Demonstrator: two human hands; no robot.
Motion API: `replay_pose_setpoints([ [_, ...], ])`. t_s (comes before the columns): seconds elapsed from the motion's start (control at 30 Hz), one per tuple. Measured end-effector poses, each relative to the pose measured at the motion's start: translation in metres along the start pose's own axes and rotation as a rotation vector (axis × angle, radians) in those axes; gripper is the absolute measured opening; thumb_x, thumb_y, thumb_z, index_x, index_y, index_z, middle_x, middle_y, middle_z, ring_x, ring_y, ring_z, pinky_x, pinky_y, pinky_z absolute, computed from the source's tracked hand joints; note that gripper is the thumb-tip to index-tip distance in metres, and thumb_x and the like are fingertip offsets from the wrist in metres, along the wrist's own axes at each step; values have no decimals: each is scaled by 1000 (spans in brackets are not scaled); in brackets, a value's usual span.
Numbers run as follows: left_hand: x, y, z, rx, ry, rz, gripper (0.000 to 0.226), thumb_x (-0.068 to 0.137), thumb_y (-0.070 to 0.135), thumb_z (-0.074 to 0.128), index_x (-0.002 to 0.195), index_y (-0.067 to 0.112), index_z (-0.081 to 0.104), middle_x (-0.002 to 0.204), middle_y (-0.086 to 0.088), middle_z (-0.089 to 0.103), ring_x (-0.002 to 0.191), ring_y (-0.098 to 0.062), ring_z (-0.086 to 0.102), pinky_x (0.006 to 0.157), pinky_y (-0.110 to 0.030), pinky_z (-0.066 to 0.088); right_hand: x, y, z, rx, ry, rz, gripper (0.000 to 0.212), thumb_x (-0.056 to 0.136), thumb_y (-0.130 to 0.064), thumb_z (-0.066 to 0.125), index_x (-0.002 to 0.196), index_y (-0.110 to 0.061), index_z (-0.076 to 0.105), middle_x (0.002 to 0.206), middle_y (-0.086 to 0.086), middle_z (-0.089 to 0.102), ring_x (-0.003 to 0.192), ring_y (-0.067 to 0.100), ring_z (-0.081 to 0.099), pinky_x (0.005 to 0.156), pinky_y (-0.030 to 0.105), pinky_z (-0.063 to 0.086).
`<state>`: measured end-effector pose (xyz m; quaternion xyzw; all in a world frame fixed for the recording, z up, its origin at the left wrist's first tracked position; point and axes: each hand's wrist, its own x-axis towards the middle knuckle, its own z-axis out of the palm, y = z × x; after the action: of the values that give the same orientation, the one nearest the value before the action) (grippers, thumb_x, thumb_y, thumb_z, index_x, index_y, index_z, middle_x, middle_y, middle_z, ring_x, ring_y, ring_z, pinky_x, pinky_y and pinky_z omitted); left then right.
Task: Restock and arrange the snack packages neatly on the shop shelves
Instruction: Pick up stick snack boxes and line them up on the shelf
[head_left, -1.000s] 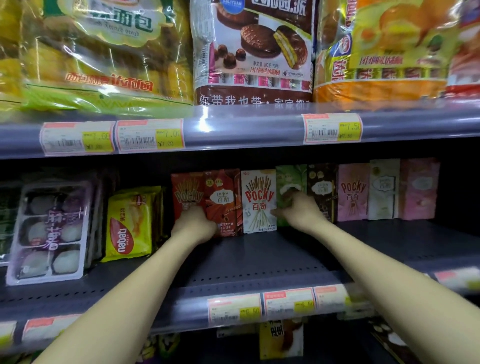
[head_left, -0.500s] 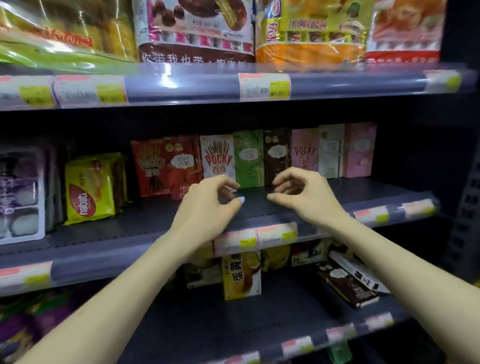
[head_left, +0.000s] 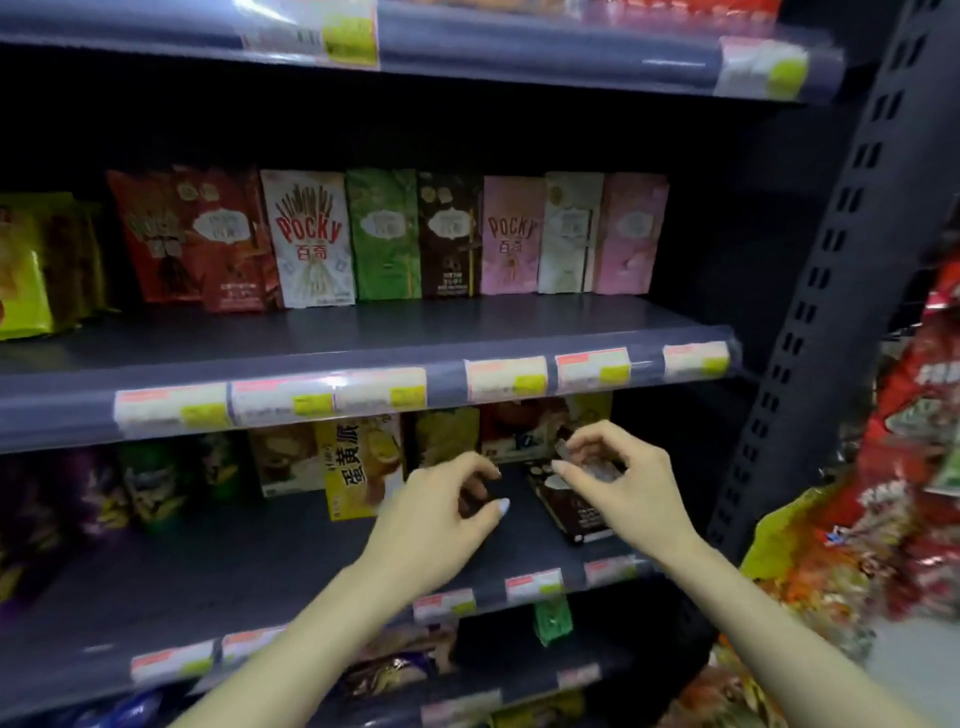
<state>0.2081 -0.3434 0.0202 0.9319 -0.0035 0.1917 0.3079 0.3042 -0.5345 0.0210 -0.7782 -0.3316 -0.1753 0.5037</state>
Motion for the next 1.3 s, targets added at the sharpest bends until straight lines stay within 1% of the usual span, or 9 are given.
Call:
replay_pose_setpoints([
  [0.13, 13, -8, 44, -13, -119, -138, 35, 84, 47, 64, 116, 33, 58, 96, 13, 64, 87, -11, 62, 80, -38, 53, -9, 59, -5, -136, -56, 251, 25, 75, -25, 79, 91, -19, 61, 89, -6, 64, 84, 3, 58, 75, 20, 43],
  [0.27, 29, -16, 76, -42, -220, -203, 50, 85, 47, 63, 132, 34, 50, 122, 5, 61, 110, -16, 59, 93, -37, 49, -10, 111, -4, -292, -146, 460, 48, 76, -35, 77, 115, -16, 57, 112, 4, 56, 108, 23, 53, 85, 31, 43],
  [0.37, 43, -23, 98, -41, -281, -185, 60, 88, 44, 61, 143, 32, 40, 142, -1, 49, 129, -18, 46, 105, -33, 40, -7, 135, 2, -352, -177, 547, 62, 78, -40, 74, 129, -11, 53, 128, 13, 52, 120, 31, 47, 99, 40, 41],
  [0.47, 56, -23, 116, -52, -334, -189, 62, 91, 42, 58, 147, 27, 35, 147, -4, 43, 135, -19, 40, 107, -24, 33, -1, 150, 10, -377, -186, 594, 68, 80, -44, 69, 137, -13, 47, 138, 16, 46, 128, 35, 41, 106, 41, 35],
  [0.67, 82, -31, 151, -301, -332, -393, 63, 90, 44, 60, 146, 28, 38, 148, 2, 43, 136, -16, 40, 98, -15, 31, 2, 170, 17, -288, -178, 714, 60, 84, -49, 63, 135, -20, 51, 140, 15, 44, 130, 34, 40, 107, 39, 35],
  [0.87, 92, -37, 176, -487, -273, -542, 69, 86, 46, 64, 145, 24, 36, 142, 2, 49, 127, -17, 49, 102, -26, 41, 3, 174, 12, -216, -118, 693, 38, 84, -34, 68, 119, -20, 61, 120, 12, 60, 112, 30, 54, 93, 36, 44],
  [1.03, 97, -33, 185, -736, -172, -651, 59, 88, 32, 67, 138, 13, 43, 123, 1, 59, 107, -14, 59, 87, -23, 47, 3, 176, 12, -218, -119, 703, 43, 81, -37, 71, 118, -20, 60, 113, 6, 62, 107, 26, 57, 92, 36, 46],
  [1.2, 94, -35, 186, -849, -181, -689, 56, 88, 33, 67, 136, 14, 47, 126, -7, 62, 110, -21, 62, 93, -31, 51, 0, 175, 15, -168, -83, 751, 55, 70, -46, 76, 115, -21, 58, 108, 3, 62, 106, 27, 57, 91, 40, 49],
  [1.3, 90, -42, 179, -901, -210, -721, 55, 88, 41, 64, 134, 19, 47, 124, -9, 63, 109, -23, 62, 89, -32, 52, -3, 169, 26, -183, -76, 713, 60, 64, -49, 78, 114, -25, 55, 118, 5, 57, 114, 28, 50, 93, 39, 47],
])
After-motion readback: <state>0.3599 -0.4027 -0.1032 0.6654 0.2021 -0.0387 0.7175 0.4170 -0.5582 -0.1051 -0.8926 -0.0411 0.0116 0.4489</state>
